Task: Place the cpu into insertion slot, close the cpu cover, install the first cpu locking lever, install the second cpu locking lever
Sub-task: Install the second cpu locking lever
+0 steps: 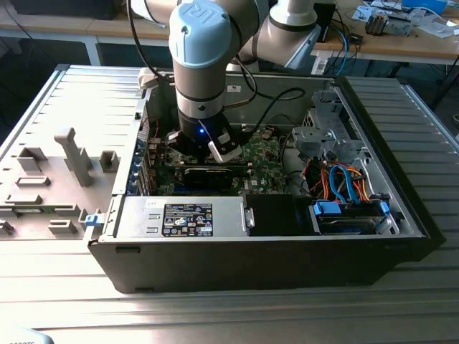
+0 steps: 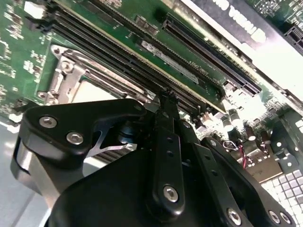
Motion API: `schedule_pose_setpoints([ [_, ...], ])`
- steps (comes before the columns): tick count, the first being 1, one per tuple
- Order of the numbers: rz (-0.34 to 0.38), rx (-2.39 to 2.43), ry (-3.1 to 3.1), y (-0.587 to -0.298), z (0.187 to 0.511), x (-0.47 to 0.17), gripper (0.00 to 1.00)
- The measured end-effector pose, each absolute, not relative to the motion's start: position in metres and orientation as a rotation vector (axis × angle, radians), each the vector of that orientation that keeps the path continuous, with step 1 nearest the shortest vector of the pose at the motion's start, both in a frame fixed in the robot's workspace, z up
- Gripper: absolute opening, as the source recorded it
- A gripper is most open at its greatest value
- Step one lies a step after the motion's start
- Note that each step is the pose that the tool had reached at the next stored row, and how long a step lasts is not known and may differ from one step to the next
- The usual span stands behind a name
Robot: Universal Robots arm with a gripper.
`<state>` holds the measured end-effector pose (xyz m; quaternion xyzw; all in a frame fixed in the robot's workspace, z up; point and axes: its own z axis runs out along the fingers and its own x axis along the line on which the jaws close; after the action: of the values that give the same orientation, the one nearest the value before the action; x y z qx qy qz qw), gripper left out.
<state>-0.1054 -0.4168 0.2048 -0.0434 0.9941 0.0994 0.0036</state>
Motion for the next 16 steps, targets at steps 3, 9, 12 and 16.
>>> schedule_pose_setpoints([
  [3, 0.315, -0.152, 3.116, -0.416, 0.201, -0.109, 0.11],
  [9, 0.318, -0.221, 3.116, -0.409, 0.199, -0.110, 0.11],
  [12, 0.320, -0.237, 3.114, -0.408, 0.200, -0.110, 0.11],
  [16, 0.319, -0.239, 3.111, -0.408, 0.225, -0.110, 0.11],
])
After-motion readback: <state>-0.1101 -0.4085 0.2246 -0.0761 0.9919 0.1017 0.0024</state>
